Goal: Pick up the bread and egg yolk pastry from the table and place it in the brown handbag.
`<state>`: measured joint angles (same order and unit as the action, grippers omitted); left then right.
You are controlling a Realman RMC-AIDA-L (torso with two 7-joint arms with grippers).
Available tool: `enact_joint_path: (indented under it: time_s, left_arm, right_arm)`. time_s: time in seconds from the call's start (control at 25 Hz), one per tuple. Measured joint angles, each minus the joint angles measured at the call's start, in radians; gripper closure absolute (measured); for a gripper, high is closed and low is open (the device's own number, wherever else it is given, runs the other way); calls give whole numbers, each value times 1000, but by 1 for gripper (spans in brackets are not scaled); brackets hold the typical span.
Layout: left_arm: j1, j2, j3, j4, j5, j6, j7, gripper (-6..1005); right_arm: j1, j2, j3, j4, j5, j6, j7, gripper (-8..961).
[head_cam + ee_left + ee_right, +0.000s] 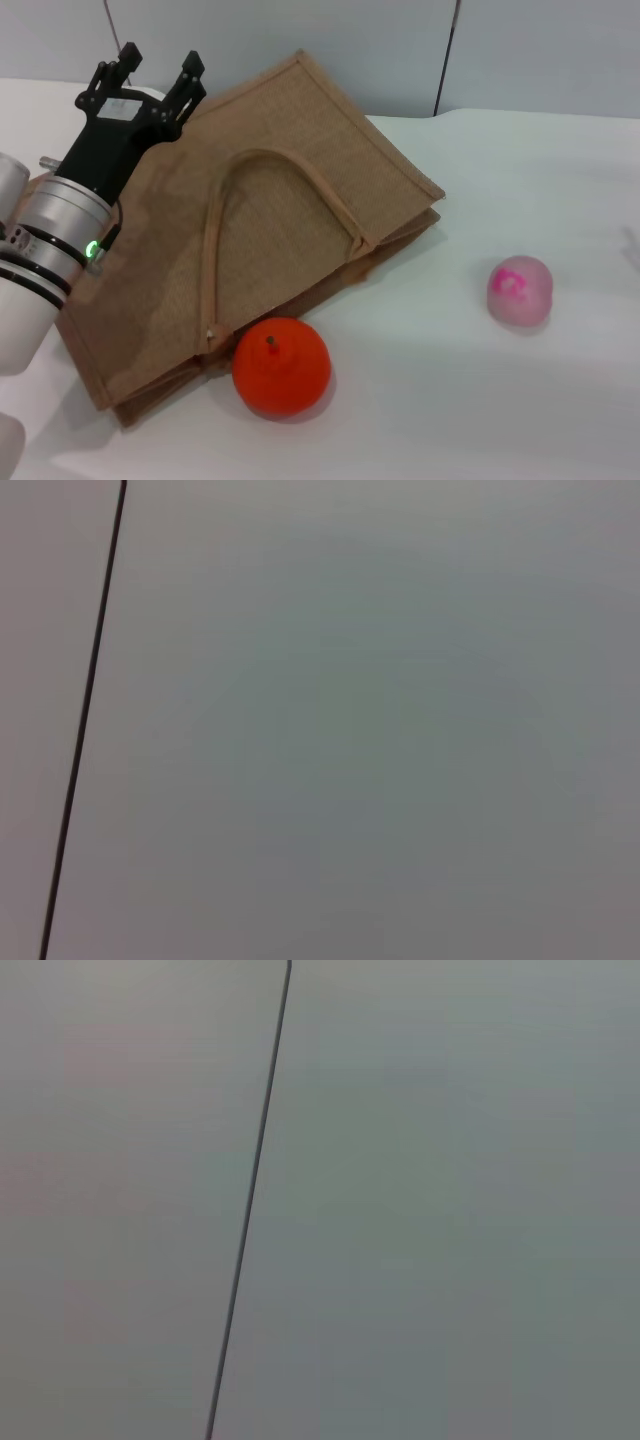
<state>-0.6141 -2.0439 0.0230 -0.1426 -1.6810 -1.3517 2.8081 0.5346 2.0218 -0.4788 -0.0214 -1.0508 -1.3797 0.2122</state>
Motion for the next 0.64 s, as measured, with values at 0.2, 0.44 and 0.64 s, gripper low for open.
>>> enact_joint_path:
  time_s: [0.2,0.44,0.64]
  left_arm:
    - [6,0,0,-2,0,-6,0,184]
    - [12,-1,0,-4,0,-33,-2,184]
    - [13,0,0,-12,0,-37,-2,184]
  right_arm:
    - [3,0,0,0,0,28,0,71]
    - [5,0,0,0,0,31,1,71]
    - [7,0,0,0,0,31,3,71]
